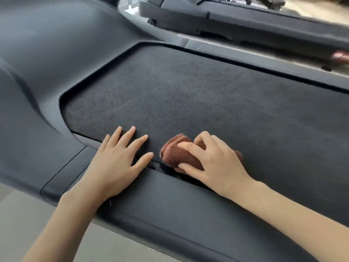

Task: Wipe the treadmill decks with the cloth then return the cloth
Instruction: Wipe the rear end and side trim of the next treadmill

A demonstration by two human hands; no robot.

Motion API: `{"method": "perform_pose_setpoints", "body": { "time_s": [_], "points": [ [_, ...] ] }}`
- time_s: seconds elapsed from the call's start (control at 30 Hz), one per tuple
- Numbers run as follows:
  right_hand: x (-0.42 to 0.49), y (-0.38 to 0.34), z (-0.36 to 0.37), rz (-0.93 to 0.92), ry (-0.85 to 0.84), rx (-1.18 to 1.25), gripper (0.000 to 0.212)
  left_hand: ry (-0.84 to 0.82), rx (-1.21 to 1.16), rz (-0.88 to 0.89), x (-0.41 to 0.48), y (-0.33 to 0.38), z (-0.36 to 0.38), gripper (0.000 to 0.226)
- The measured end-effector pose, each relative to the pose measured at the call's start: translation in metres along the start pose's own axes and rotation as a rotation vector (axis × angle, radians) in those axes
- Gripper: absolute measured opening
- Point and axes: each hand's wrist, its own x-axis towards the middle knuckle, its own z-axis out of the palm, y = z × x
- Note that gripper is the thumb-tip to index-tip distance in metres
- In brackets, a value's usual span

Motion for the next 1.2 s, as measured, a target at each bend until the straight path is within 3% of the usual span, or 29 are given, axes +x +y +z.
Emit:
{"method": "perform_pose_setpoints", "body": {
  "time_s": [0.17,0.37,0.5,0.7,1.2],
  "points": [
    [-0.065,0.032,-0.031,0.199,-0.046,-0.069,0.043,-0.058,-0.034,0.115,-0.002,0.049,0.005,0.055],
    [-0.160,0.082,-0.086,0.510,-0.011,-0.305,0.043,-0.032,0.021,0.416,-0.013,0.133,0.024,0.057],
    [-0.214,0.098,-0.127,0.715,0.046,-0.337,0.041,-0.004,0.046,0.574,-0.021,0.187,0.034,0.058],
    [-0.285,0.095,-0.156,0.885,-0.010,-0.323,0.043,0.029,0.024,0.830,-0.043,0.269,0.043,0.053],
    [-0.497,0.071,-0.201,1.322,0.118,-0.307,0.044,0.045,0.097,1.364,-0.147,0.460,0.088,0.050]
  ]
}}
